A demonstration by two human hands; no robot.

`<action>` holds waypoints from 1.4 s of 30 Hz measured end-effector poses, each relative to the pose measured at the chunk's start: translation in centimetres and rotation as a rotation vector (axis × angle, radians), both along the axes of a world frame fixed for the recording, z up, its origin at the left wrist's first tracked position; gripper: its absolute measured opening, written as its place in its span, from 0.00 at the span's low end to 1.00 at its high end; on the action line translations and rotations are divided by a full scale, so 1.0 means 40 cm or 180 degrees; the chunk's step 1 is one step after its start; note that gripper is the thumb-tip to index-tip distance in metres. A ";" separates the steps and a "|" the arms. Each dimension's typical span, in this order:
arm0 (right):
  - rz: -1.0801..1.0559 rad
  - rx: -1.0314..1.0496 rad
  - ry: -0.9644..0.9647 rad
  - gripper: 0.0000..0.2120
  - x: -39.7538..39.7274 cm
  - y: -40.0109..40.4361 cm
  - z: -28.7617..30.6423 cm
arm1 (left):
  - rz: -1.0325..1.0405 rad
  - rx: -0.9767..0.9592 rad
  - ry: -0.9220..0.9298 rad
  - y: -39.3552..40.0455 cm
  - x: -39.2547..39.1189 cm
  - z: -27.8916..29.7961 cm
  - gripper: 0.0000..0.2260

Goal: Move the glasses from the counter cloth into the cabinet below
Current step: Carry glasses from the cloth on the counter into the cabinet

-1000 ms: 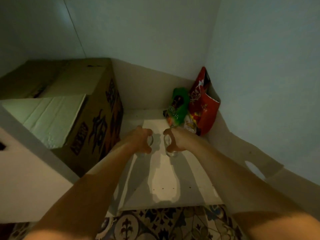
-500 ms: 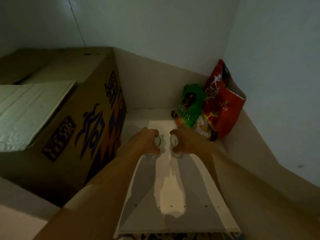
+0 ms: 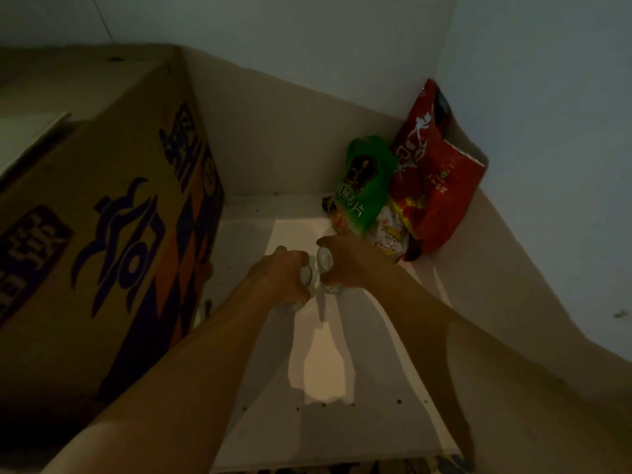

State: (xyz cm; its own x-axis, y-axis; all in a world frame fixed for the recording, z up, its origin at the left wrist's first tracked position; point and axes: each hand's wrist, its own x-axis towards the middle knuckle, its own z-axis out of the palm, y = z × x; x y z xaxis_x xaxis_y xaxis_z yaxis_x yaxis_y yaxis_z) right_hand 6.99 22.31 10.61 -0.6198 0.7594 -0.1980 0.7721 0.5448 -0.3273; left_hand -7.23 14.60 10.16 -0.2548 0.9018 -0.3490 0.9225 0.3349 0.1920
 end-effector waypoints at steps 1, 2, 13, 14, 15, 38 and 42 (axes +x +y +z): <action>0.0014 0.0025 0.0006 0.40 -0.002 0.000 -0.002 | 0.0018 0.0038 -0.0011 -0.001 -0.005 -0.002 0.36; 0.0008 0.0046 -0.0027 0.40 -0.002 -0.001 -0.004 | 0.0040 0.0066 -0.0008 0.001 -0.010 -0.002 0.36; -0.0042 0.0113 -0.0169 0.40 -0.015 0.038 -0.053 | 0.0141 0.0251 -0.0118 0.057 -0.044 -0.038 0.32; -0.0046 0.0136 -0.0156 0.40 -0.020 0.042 -0.056 | 0.0142 0.0246 -0.0122 0.061 -0.042 -0.037 0.32; -0.0041 0.0165 -0.0142 0.40 -0.026 0.044 -0.059 | 0.0144 0.0256 -0.0110 0.066 -0.042 -0.038 0.32; -0.0132 0.0187 -0.0205 0.41 -0.044 0.055 -0.074 | 0.0277 0.0453 -0.0099 0.082 -0.033 -0.055 0.38; -0.0109 0.0086 -0.0203 0.45 -0.035 0.058 -0.069 | 0.0235 0.0468 -0.0137 0.069 -0.033 -0.040 0.41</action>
State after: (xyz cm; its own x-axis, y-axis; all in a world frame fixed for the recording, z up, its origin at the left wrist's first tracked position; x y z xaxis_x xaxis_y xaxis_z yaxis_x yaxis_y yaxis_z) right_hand 5.59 24.62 7.87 -0.5802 0.7855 -0.2153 0.8092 0.5257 -0.2625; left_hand -8.56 17.36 8.58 -0.3099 0.9234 -0.2267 0.8863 0.3668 0.2827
